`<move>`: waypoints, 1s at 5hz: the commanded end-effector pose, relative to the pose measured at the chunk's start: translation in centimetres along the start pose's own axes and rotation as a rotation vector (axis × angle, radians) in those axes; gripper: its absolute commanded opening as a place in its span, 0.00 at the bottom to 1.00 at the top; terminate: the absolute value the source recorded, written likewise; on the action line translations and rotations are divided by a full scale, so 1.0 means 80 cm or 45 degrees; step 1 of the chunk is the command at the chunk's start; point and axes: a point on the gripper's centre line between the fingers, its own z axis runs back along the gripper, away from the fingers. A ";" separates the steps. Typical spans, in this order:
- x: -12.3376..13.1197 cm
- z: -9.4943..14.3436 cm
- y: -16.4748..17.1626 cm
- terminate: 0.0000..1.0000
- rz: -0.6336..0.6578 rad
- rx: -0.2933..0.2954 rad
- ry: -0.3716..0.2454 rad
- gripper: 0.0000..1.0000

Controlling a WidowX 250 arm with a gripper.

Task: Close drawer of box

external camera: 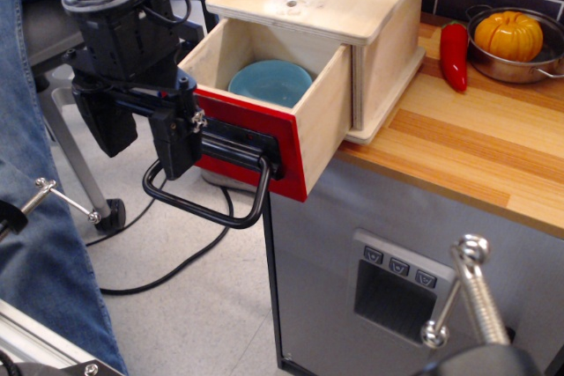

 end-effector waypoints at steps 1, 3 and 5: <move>0.000 0.000 0.000 0.00 0.000 0.000 0.000 1.00; 0.056 -0.004 -0.003 0.00 0.074 0.038 -0.132 1.00; 0.131 0.001 0.006 0.00 0.139 0.105 -0.130 1.00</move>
